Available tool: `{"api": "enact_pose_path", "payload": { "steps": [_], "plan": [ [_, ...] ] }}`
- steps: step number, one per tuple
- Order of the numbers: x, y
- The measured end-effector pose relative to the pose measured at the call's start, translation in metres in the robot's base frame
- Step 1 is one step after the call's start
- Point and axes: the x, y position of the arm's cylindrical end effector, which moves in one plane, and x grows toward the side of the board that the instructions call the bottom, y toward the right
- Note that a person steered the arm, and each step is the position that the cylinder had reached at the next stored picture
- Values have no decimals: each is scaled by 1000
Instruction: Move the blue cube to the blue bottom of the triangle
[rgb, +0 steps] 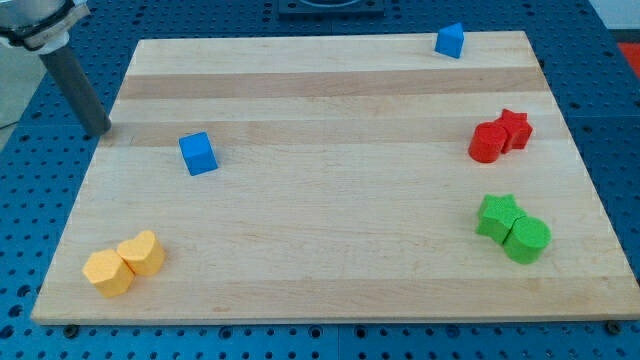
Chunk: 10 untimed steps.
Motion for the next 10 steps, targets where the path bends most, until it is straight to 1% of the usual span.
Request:
{"api": "enact_pose_path", "payload": {
  "steps": [1, 2, 3, 4, 5, 6, 7, 8, 9, 10],
  "plan": [
    [27, 35],
    [40, 72],
    [37, 145],
    [27, 196],
    [39, 181],
    [73, 173],
    [60, 227],
    [15, 300],
    [-17, 323],
    [11, 293]
  ]
}}
